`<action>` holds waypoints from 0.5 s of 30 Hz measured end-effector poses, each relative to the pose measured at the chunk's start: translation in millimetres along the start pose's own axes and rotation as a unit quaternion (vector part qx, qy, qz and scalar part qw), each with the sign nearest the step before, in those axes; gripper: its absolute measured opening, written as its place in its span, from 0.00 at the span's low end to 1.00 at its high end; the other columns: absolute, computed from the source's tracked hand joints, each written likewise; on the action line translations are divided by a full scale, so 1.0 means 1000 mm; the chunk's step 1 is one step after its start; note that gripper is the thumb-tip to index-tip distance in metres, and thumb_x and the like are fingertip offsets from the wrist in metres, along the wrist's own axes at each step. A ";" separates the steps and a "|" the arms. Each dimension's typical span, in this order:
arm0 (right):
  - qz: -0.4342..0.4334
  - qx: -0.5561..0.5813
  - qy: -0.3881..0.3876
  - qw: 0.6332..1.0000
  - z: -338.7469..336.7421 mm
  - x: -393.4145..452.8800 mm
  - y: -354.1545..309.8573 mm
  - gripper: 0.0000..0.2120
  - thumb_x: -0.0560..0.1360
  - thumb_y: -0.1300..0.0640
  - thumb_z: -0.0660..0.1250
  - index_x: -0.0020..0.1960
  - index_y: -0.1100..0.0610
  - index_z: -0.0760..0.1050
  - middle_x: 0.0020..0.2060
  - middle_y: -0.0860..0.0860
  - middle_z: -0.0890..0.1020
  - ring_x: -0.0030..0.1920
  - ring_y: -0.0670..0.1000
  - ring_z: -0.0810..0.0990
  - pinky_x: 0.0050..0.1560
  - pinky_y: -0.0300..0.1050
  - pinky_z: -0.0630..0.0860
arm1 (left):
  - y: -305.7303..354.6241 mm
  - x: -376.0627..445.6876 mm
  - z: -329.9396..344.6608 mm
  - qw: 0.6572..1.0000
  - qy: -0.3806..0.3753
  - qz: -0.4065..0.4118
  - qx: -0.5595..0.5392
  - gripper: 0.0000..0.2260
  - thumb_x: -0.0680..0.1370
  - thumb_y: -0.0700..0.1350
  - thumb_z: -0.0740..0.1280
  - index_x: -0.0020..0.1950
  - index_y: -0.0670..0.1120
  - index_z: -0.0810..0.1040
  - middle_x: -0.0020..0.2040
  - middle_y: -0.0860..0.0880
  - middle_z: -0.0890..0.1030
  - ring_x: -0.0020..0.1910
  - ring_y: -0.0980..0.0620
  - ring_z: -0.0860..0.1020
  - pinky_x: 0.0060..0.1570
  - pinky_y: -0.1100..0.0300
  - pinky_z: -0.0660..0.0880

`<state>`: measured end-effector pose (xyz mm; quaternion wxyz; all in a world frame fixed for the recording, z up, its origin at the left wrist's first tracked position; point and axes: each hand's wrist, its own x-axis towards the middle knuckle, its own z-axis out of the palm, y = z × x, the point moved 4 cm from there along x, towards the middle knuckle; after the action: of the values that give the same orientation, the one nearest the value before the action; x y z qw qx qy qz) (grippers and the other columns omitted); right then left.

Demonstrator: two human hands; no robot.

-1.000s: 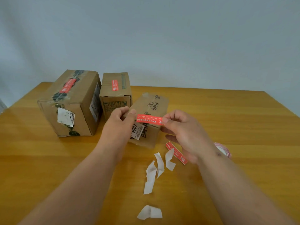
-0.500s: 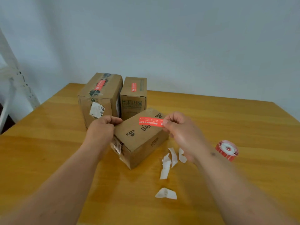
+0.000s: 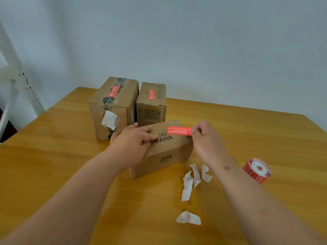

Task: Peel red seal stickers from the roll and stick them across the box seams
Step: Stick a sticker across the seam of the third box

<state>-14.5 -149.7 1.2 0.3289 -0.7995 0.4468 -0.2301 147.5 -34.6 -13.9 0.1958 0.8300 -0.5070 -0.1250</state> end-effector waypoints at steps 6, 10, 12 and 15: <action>-0.055 0.040 0.042 0.997 0.002 0.003 -0.012 0.07 0.81 0.54 0.52 0.47 0.50 0.66 0.45 0.47 0.78 0.47 0.48 0.78 0.48 0.51 0.77 | 0.008 0.000 0.008 0.998 -0.018 0.058 -0.003 0.19 0.84 0.44 0.53 0.72 0.61 0.67 0.76 0.64 0.60 0.77 0.60 0.49 0.76 0.49 0.40; -0.080 0.002 -0.005 0.997 0.016 0.004 -0.016 0.07 0.82 0.52 0.52 0.47 0.49 0.66 0.44 0.45 0.79 0.47 0.47 0.79 0.49 0.52 0.77 | 0.006 -0.007 0.011 0.995 -0.010 0.100 0.018 0.19 0.83 0.53 0.55 0.74 0.59 0.65 0.77 0.62 0.59 0.78 0.60 0.47 0.76 0.46 0.37; -0.090 -0.023 0.005 0.996 0.015 0.003 -0.015 0.07 0.82 0.51 0.51 0.47 0.49 0.66 0.43 0.45 0.80 0.45 0.48 0.80 0.48 0.53 0.77 | 0.002 -0.008 0.012 0.994 -0.005 0.105 0.000 0.19 0.82 0.53 0.58 0.74 0.58 0.66 0.76 0.62 0.60 0.77 0.60 0.48 0.76 0.47 0.38; -0.095 -0.037 0.008 0.995 0.011 0.000 -0.015 0.07 0.82 0.51 0.51 0.48 0.49 0.66 0.43 0.42 0.79 0.45 0.46 0.79 0.47 0.50 0.78 | -0.004 -0.014 0.008 0.991 0.087 0.087 -0.052 0.20 0.77 0.55 0.66 0.68 0.54 0.74 0.72 0.59 0.70 0.75 0.58 0.59 0.76 0.53 0.51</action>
<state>1.1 -139.9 4.5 0.2723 -0.8480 0.3795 -0.2503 141.0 -22.1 -22.6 0.2926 0.7789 -0.5513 -0.0613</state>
